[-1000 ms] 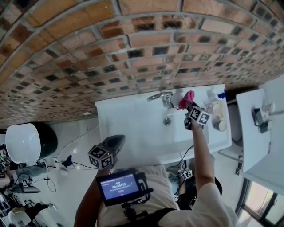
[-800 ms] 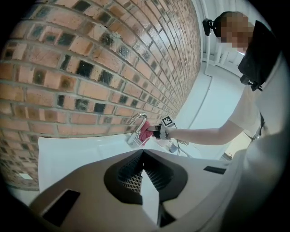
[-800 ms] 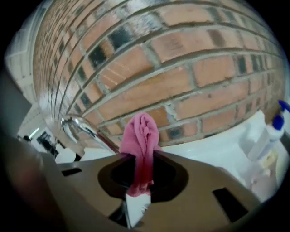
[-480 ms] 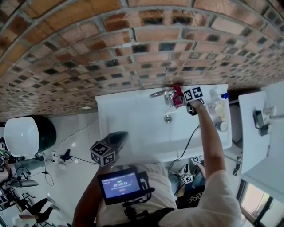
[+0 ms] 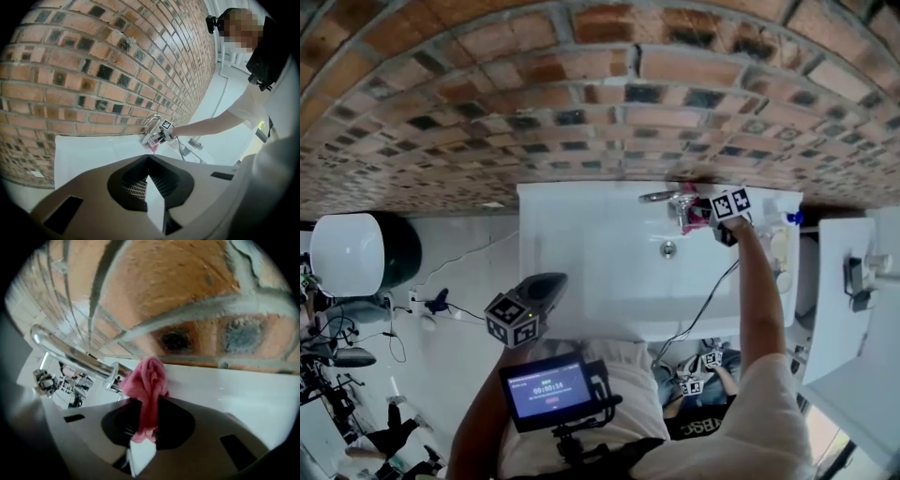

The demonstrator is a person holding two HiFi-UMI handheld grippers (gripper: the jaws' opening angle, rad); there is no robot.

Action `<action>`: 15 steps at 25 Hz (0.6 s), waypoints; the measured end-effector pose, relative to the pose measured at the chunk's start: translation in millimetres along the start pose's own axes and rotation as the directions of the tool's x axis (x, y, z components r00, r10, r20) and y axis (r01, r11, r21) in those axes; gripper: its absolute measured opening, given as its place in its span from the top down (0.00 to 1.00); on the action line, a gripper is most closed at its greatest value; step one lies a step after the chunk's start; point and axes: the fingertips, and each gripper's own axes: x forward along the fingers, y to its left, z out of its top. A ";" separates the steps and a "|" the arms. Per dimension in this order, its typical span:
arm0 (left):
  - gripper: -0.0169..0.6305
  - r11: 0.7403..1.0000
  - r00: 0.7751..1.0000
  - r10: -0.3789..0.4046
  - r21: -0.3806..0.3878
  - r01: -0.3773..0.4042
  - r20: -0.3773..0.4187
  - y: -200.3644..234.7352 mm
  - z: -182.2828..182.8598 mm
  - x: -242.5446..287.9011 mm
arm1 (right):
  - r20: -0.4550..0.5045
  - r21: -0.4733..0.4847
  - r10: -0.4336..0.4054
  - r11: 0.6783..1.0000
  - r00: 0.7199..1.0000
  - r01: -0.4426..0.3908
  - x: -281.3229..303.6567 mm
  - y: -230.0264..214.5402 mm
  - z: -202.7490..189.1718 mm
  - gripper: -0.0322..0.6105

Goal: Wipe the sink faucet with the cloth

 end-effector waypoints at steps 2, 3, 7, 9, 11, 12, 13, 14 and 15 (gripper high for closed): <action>0.98 1.000 1.000 0.002 0.000 -0.002 0.001 1.3 0.0 -0.7 | -0.002 -0.103 0.017 0.995 1.000 -0.017 -6.8 8.8 0.8 0.84; 0.98 1.000 1.000 0.002 0.001 -0.002 0.001 1.7 0.5 -0.5 | -0.006 -0.154 0.014 0.988 1.000 -0.014 -10.6 13.1 2.6 0.84; 0.98 1.000 1.000 -0.001 -0.002 0.001 -0.002 1.7 0.8 3.2 | -0.004 -0.334 -0.055 0.941 0.998 0.050 -19.9 24.9 12.4 0.84; 0.98 1.000 1.000 -0.008 0.001 0.008 -0.003 -1.0 2.6 7.2 | 0.022 -0.401 -0.083 0.912 0.996 0.085 -26.2 29.8 16.2 0.84; 0.98 1.000 1.000 -0.018 0.009 0.018 -0.005 -4.2 4.6 11.6 | 0.059 -0.448 -0.104 0.886 0.993 0.120 -36.3 35.9 19.5 0.84; 0.98 1.000 1.000 -0.023 0.013 0.023 -0.006 -5.5 5.2 13.5 | 0.079 -0.463 -0.108 0.877 0.991 0.132 -41.5 40.7 21.1 0.84; 0.98 1.000 1.000 -0.026 0.015 0.026 -0.008 -6.8 5.8 15.4 | 0.100 -0.475 -0.103 0.869 0.990 0.139 -46.3 47.1 23.3 0.84; 0.98 0.999 1.000 -0.029 0.016 0.029 -0.010 -8.0 6.3 17.5 | 0.121 -0.487 -0.094 0.862 0.988 0.142 -50.1 54.7 25.9 0.84; 0.98 0.999 0.999 -0.033 0.018 0.033 -0.012 -9.4 6.8 20.0 | 0.137 -0.502 -0.090 0.852 0.987 0.147 -52.3 61.4 28.3 0.84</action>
